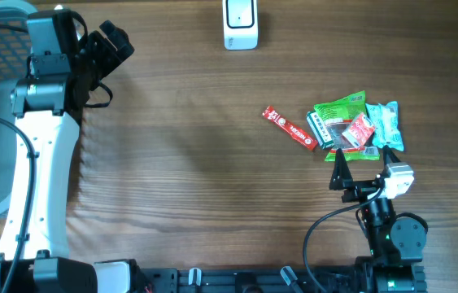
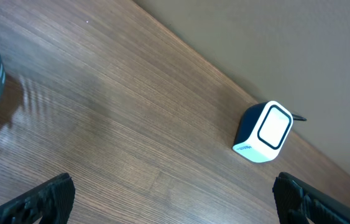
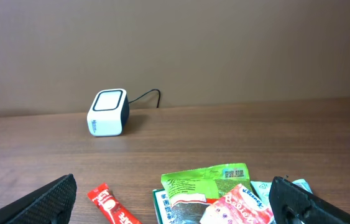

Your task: Scan the item barcode

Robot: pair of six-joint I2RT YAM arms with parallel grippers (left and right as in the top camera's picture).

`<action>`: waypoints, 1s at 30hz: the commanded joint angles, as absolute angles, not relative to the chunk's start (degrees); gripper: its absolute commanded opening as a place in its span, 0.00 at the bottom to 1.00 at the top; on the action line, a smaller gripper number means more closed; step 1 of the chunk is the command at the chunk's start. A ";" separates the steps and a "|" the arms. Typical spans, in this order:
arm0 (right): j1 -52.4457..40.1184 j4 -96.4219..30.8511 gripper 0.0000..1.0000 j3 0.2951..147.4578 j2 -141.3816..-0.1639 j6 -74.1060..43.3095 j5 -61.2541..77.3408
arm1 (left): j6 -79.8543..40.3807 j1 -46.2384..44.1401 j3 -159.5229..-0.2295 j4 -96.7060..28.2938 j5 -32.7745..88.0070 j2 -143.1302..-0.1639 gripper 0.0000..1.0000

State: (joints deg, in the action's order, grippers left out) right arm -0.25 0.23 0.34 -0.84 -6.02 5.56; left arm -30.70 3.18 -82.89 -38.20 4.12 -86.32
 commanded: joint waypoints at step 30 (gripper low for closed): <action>0.08 0.45 1.00 0.30 -0.21 -6.02 6.42 | -29.82 3.33 -83.64 -39.70 3.31 -80.79 1.00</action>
